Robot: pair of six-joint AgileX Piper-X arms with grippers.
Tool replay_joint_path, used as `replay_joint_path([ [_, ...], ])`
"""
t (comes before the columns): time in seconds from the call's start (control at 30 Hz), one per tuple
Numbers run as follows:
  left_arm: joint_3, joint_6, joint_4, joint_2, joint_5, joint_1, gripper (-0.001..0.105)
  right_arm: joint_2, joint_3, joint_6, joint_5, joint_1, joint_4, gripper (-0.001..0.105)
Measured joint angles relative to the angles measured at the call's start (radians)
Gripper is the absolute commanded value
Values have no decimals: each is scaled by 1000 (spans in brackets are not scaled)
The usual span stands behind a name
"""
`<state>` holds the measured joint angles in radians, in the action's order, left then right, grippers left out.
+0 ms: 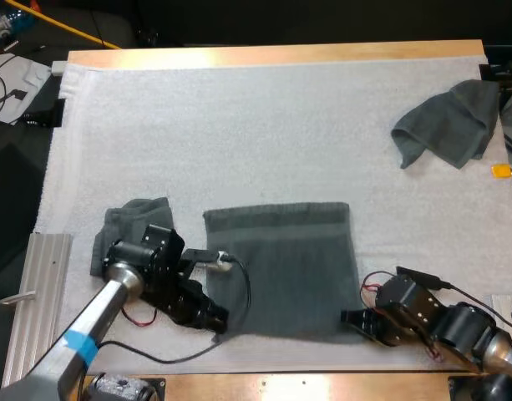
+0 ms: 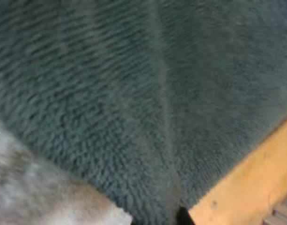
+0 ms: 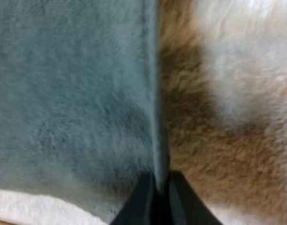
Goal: Pick towel from pile, fold and stack
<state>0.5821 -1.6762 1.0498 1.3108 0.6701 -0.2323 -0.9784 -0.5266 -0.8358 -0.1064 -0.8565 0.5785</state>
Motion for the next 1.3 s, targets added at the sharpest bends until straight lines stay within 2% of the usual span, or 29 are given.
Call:
replay_joint_path([
  [0.1, -2, 23, 61, -64, -17, -40, 0, 44, -12, -5, -11, -31, 69, 0],
  [0.23, -2, 8, 51, -94, -18, -36, 0, 64, -12, 5, -2, -38, 66, 0],
  [0.37, -2, -34, -4, -116, -13, -36, -1, 79, -12, 61, 18, -44, 27, 0],
  [0.53, -2, -174, -170, -63, 40, -34, -1, 58, -15, 141, 32, 2, -82, 0],
  [0.63, 6, -269, -270, -9, 85, -31, -1, 11, -15, 183, 14, 96, -181, 0],
  [0.87, 74, -388, -441, 118, 137, 0, 0, -111, -15, 217, -86, 269, -348, 1],
  [0.9, 93, -424, -494, 159, 147, 27, 0, -156, -15, 225, -115, 315, -404, 0],
  [1.07, 103, -426, -501, 178, 165, 61, 0, -197, -17, 324, -85, 314, -479, 0],
  [1.3, 112, -479, -615, 203, 162, 119, 0, -308, -20, 431, -61, 354, -705, 1],
])
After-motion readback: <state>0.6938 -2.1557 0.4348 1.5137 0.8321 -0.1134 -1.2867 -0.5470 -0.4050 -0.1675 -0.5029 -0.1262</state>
